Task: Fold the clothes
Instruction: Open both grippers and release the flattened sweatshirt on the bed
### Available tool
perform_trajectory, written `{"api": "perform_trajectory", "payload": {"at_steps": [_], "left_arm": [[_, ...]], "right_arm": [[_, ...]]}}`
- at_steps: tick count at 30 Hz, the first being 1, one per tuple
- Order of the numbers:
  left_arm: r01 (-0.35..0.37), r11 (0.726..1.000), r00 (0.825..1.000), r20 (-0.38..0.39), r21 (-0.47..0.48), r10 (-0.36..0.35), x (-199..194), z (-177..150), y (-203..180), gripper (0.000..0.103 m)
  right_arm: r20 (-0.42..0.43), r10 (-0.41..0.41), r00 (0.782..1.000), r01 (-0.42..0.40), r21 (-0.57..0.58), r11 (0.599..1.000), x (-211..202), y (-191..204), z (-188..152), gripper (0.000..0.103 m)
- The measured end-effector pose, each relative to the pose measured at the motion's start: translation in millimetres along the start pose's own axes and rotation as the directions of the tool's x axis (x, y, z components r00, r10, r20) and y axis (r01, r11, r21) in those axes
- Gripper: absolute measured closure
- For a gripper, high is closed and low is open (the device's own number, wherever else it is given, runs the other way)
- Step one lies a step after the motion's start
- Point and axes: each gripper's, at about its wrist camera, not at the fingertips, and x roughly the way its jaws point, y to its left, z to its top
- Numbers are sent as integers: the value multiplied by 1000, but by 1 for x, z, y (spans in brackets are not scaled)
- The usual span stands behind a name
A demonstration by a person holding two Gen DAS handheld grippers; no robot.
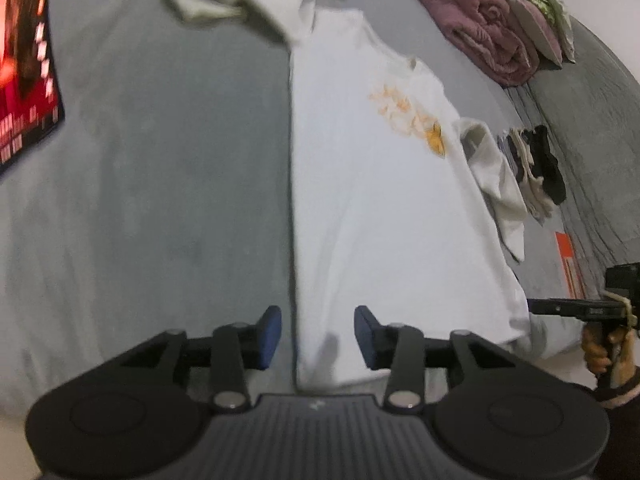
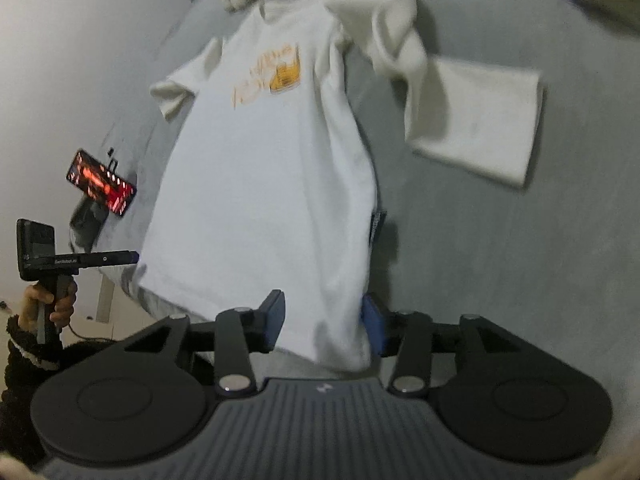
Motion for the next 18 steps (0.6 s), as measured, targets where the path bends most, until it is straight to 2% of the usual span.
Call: {"api": "perform_trajectory", "payload": {"at_steps": [7, 15, 18], "left_arm": [[-62, 998, 996, 62, 33, 60, 7, 39, -22, 46], [-169, 984, 982, 100, 53, 163, 36, 87, -41, 46], [-169, 984, 980, 115, 61, 161, 43, 109, -47, 46]], "right_arm": [[83, -19, 996, 15, 56, 998, -18, -7, 31, 56], [156, -28, 987, 13, 98, 995, -26, -7, 77, 56], [175, -41, 984, 23, 105, 994, -27, -9, 93, 56]]}}
